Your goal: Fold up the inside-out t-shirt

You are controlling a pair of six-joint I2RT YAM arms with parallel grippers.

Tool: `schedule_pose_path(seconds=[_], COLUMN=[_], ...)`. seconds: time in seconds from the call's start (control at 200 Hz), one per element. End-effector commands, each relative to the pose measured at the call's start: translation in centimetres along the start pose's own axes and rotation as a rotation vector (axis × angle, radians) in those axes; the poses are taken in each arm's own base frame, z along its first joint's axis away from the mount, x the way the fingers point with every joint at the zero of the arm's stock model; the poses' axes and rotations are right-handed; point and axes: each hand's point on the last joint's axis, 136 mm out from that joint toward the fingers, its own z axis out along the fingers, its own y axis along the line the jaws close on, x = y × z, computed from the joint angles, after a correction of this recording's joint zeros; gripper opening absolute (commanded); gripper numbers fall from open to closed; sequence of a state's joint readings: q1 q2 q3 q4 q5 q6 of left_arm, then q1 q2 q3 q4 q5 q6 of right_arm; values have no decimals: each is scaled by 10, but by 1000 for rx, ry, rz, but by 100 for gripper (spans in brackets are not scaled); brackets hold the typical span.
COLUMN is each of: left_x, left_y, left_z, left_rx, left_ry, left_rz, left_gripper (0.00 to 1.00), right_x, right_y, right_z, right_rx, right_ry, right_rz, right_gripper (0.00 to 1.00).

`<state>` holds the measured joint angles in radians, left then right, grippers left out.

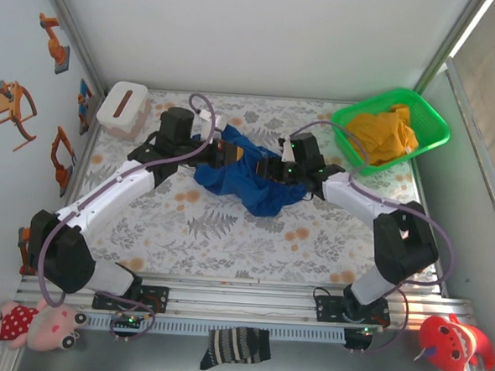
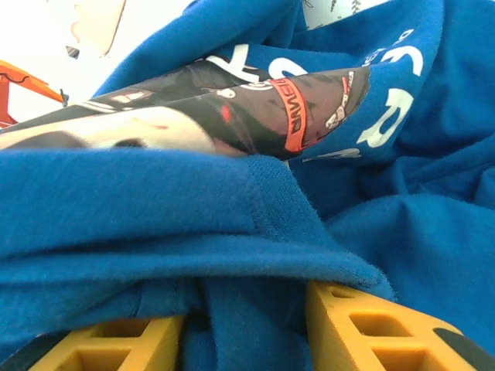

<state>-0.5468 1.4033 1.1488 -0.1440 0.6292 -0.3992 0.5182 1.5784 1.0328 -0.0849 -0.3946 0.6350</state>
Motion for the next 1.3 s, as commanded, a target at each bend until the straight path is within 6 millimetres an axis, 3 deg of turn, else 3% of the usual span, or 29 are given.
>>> schedule_pose_path(seconds=[0.0,0.145,0.265,0.31,0.355,0.391,0.451,0.571,0.656,0.836,0.901,0.956,1.006,1.137,1.297], left_x=[-13,-13,-14,-14,-15,-15,-16,-17,-18,-18,-18,-19,-20,-21,-18], left_y=[-32,-32,-29,-28,-27,-26,-26,-24,-23,-24,-24,-24,-19,12,67], left_z=[-9,-8,-8,-7,-7,-6,-5,-4,-4,-7,-8,-9,-11,-15,-13], left_rx=[165,191,186,185,184,183,183,180,178,176,175,174,165,93,-42], left_ry=[-44,-46,-49,-48,-49,-49,-49,-46,-47,-49,-50,-55,-66,-95,-105], left_rz=[-31,-46,-54,-59,-63,-67,-71,-77,-78,-77,-78,-81,-98,-174,-282], left_gripper=[0,0,0,0,0,0,0,0,0,0,0,0,0,0,0], right_x=[-5,0,-1,-4,-6,-6,-6,0,3,4,3,0,-2,-6,-8], right_y=[8,21,38,48,58,67,81,97,99,99,93,88,85,91,118], right_z=[-40,-80,-94,-96,-96,-95,-91,-75,-61,-28,-18,-14,-14,-33,-82], right_rx=[20,20,-10,-33,-57,-78,-105,-137,-146,-142,-123,-99,-93,-106,-184], right_ry=[-78,-129,-149,-154,-158,-152,-143,-115,-97,-58,-57,-61,-66,-89,-138], right_rz=[-15,-44,-70,-81,-95,-108,-129,-151,-142,-135,-135,-134,-136,-160,-220], right_gripper=[44,47,47,43,30,23,22,32,38,39,32,18,0,0,0])
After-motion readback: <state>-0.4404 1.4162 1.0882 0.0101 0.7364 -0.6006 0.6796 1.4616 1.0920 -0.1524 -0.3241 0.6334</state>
